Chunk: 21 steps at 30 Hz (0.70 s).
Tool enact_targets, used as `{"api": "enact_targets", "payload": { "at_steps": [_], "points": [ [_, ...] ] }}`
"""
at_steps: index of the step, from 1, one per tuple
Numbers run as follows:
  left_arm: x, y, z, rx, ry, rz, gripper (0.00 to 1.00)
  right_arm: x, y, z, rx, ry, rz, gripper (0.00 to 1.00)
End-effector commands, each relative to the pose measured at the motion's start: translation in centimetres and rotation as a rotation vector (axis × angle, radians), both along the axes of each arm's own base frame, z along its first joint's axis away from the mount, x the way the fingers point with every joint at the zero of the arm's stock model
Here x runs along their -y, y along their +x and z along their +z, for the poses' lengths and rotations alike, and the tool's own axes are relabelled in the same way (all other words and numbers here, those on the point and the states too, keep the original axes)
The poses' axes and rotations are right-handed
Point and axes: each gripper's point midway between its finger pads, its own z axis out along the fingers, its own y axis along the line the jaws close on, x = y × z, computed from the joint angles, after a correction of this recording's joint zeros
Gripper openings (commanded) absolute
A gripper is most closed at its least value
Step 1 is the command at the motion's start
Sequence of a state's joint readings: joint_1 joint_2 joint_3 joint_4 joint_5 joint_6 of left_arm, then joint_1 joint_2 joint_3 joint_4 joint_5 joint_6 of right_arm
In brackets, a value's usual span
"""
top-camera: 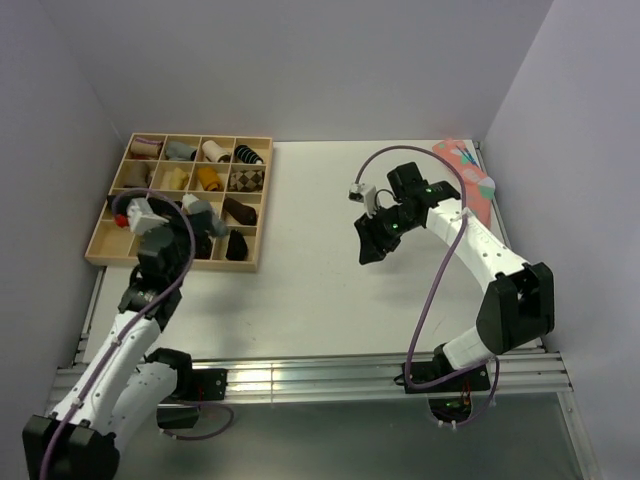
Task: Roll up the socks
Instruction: Place the sock in the storage box.
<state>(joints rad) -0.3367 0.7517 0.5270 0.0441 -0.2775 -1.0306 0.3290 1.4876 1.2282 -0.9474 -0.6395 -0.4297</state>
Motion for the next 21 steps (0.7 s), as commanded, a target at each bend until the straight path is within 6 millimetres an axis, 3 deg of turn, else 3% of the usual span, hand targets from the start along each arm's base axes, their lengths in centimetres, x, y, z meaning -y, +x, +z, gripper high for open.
{"api": "enact_targets", "payload": {
  "at_steps": [1, 2, 3, 6, 9, 13, 14, 21],
  "points": [
    [-4.2, 1.7, 2.1, 0.011, 0.058, 0.051, 0.0, -0.2, 1.4, 3.1, 0.139, 0.029, 0.032, 0.52],
    [-5.3, 2.3, 1.8, -0.004, 0.057, 0.069, 0.0, -0.2, 1.6, 3.1, 0.146, 0.03, 0.036, 0.52],
    [-8.0, 2.9, 2.4, 0.015, 0.06, 0.139, 0.0, -0.2, 1.8, 3.1, 0.157, 0.03, 0.045, 0.52],
    [-12.8, 4.5, 2.9, 0.016, 0.072, 0.252, 0.0, -0.1, 1.9, 2.2, 0.156, 0.016, 0.065, 0.52],
    [-15.8, 5.9, 1.6, -0.004, 0.081, 0.315, 0.0, 0.0, 2.2, 1.3, 0.151, -0.001, 0.078, 0.52],
    [-18.0, 7.8, 0.4, -0.016, 0.115, 0.336, 0.0, -0.2, 2.2, 0.7, 0.145, 0.006, 0.088, 0.52],
    [-18.8, 8.4, -1.0, -0.053, 0.122, 0.346, 0.0, -0.1, 2.2, 0.6, 0.142, 0.005, 0.088, 0.51],
    [-24.7, 8.4, -3.7, -0.081, 0.137, 0.387, 0.0, 0.0, 2.5, 0.5, 0.164, -0.008, 0.085, 0.51]
  ]
}}
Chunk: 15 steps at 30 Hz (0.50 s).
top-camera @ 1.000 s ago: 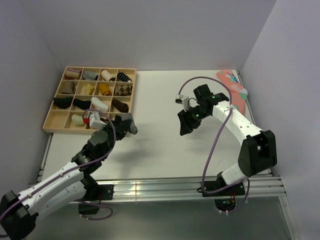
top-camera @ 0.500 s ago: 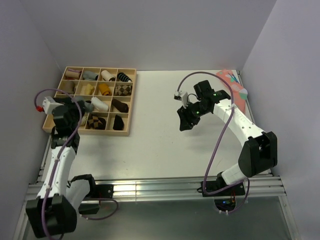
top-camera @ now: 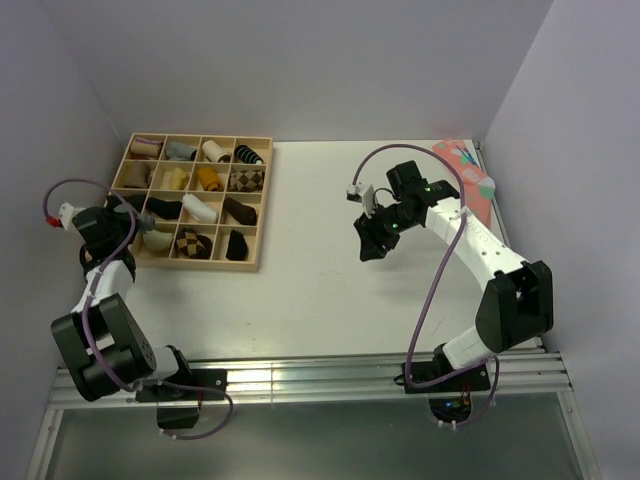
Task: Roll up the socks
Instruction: Place the sock in the storage box.
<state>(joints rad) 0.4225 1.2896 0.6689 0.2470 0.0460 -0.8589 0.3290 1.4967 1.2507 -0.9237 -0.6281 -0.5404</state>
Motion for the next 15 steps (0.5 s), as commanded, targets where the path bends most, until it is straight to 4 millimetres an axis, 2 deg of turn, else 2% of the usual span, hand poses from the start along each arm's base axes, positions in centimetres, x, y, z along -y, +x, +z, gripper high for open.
{"api": "enact_targets", "payload": {
  "at_steps": [1, 2, 7, 15],
  "points": [
    [-3.1, 1.4, 3.2, 0.116, 0.092, -0.031, 0.0, 0.1, 1.2, 0.2, 0.063, -0.003, 0.002, 0.51],
    [-3.0, 1.7, 2.9, 0.118, 0.09, -0.048, 0.0, 0.1, 1.3, 0.2, 0.068, -0.007, 0.003, 0.51],
    [-4.9, 2.5, 0.8, 0.123, 0.059, -0.056, 0.0, 0.3, 1.5, -0.2, 0.083, -0.019, -0.007, 0.51],
    [-6.4, 3.3, -0.3, 0.149, 0.055, -0.029, 0.0, 0.5, 1.6, 0.2, 0.11, -0.023, -0.008, 0.5]
  ]
}}
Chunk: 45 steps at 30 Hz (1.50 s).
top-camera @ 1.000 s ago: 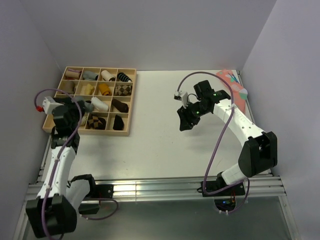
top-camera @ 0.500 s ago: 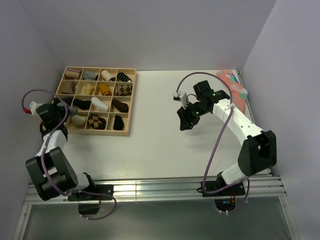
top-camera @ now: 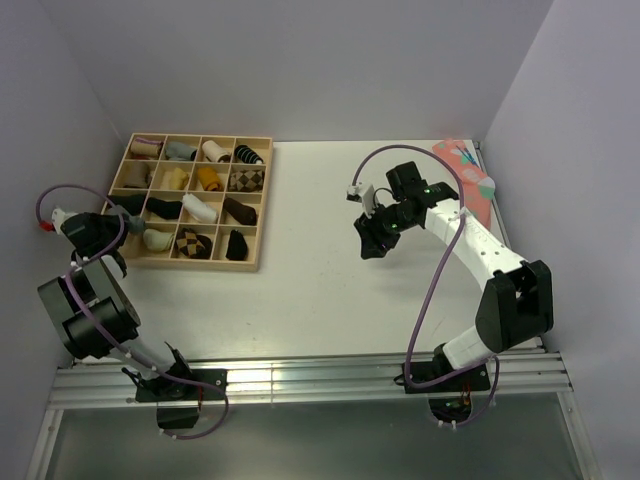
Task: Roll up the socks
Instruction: Place the sock in the storage box.
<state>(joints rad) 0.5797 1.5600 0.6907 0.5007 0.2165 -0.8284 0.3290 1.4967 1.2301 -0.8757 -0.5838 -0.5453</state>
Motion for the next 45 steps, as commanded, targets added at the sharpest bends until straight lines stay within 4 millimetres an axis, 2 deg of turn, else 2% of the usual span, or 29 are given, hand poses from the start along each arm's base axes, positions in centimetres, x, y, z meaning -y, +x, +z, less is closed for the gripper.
{"api": "enact_targets", "payload": {
  "at_steps": [1, 3, 16, 20, 27, 34, 45],
  "points": [
    [-1.4, 1.6, 3.5, 0.131, 0.082, -0.01, 0.0, 0.1, 0.6, 1.1, 0.073, 0.008, 0.003, 0.51],
    [-2.0, 1.8, 3.5, 0.135, 0.081, -0.005, 0.0, 0.2, 0.8, 1.2, 0.083, 0.002, -0.001, 0.5],
    [-4.5, 1.5, -1.0, 0.085, 0.043, 0.063, 0.0, 0.2, 0.8, 1.5, 0.106, -0.019, -0.003, 0.5],
    [-5.4, 1.4, -1.1, 0.068, 0.039, 0.089, 0.0, 0.3, 0.7, 1.6, 0.104, -0.022, 0.002, 0.5],
    [-6.8, 0.9, -3.0, -0.047, 0.01, 0.144, 0.0, 0.1, 0.4, 1.7, 0.095, -0.027, 0.013, 0.5],
    [-7.5, 0.3, -5.2, -0.162, -0.034, 0.185, 0.0, -0.1, 0.1, 1.7, 0.091, -0.028, 0.023, 0.5],
    [-8.2, -1.3, -7.4, -0.308, -0.069, 0.249, 0.0, -0.7, -0.2, 1.1, 0.073, -0.034, 0.037, 0.5]
  ]
}}
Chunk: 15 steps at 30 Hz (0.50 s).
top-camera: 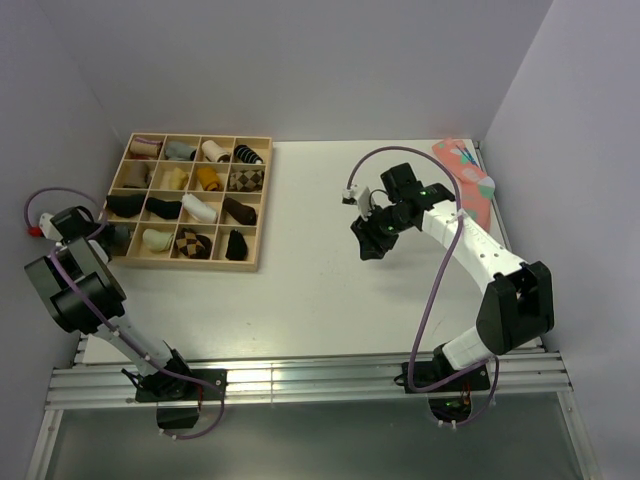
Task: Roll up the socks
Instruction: Place the sock in the storage box.
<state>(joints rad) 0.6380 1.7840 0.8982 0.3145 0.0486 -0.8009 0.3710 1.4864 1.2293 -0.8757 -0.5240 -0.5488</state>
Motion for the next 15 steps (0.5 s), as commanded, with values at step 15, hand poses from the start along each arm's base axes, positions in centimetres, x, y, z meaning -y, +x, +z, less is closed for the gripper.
{"api": "enact_targets", "payload": {
  "at_steps": [15],
  "points": [
    [-0.9, -5.5, -6.4, -0.395, -0.146, 0.158, 0.0, -0.4, -0.9, 1.2, 0.042, 0.012, 0.034, 0.5]
  ]
}}
